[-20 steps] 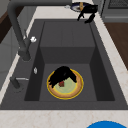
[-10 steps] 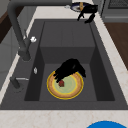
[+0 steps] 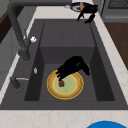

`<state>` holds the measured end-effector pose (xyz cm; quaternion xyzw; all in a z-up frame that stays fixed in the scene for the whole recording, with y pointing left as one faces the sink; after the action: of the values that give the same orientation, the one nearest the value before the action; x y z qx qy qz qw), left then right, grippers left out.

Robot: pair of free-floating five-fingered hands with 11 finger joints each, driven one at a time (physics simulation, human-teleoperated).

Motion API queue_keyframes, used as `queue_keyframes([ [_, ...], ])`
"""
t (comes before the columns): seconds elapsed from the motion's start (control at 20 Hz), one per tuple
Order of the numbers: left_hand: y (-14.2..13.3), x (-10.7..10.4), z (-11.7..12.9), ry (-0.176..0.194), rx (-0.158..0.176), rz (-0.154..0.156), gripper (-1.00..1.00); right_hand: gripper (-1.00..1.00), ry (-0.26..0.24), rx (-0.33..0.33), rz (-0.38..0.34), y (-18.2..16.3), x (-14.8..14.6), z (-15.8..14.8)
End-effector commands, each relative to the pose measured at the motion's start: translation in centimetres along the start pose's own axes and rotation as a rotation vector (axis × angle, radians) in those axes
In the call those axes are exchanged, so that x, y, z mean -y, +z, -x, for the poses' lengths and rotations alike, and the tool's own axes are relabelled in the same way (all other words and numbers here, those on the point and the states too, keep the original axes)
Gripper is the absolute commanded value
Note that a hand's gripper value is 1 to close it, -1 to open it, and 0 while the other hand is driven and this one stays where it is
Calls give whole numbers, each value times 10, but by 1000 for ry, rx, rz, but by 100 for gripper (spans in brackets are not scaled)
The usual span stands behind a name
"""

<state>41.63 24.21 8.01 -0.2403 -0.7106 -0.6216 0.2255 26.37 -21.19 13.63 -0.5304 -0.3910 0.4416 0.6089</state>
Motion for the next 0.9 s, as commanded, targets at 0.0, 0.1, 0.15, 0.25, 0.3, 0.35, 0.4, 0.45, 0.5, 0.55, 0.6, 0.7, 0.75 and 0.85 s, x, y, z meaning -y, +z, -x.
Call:
queue_keyframes([
  [0.0, 0, 1, -1, -8, 1, 0, -100, 0, 0, 0, 0, 0, 0, 0],
  [0.1, 0, -2, -3, -6, 1, 0, -100, 0, 0, 0, 0, 0, 0, 0],
  [0.15, -1, -2, -5, -22, 3, 2, -100, 0, 0, 0, 0, 0, 0, 0],
  [0.25, 1, -9, -9, -26, 15, -12, -100, 0, 0, 0, 0, 0, 0, 0],
  [0.3, 2, -14, -13, -29, 23, -17, -100, 0, 0, 0, 0, 0, 0, 0],
  [0.35, 0, -15, -14, -23, 26, -10, -100, 0, 0, 0, 0, 0, 0, 0],
  [0.4, -1, -19, -17, -33, 31, -10, -100, 0, 0, 0, 0, 0, 0, 0],
  [0.45, 3, -23, -20, -29, 38, -14, -100, 0, 0, 0, 0, 0, 0, 0],
  [0.5, 4, -26, -23, -25, 40, -15, -100, 0, 0, 0, 0, 0, 0, 0],
  [0.55, 3, -29, -25, -30, 41, -16, -100, 0, 0, 0, 0, 0, 0, 0],
  [0.6, 6, -32, -28, -30, 44, -20, -100, 0, 0, 0, 0, 0, 0, 0],
  [0.7, 7, -37, -31, -14, 35, -30, -100, 0, 0, 0, 0, 0, 0, 0],
  [0.75, 11, -38, -34, -23, 36, -34, -100, 0, 0, 0, 0, 0, 0, 0],
  [0.85, 15, -40, -41, -37, 41, -37, -100, 0, 0, 0, 0, 0, 0, 0],
])
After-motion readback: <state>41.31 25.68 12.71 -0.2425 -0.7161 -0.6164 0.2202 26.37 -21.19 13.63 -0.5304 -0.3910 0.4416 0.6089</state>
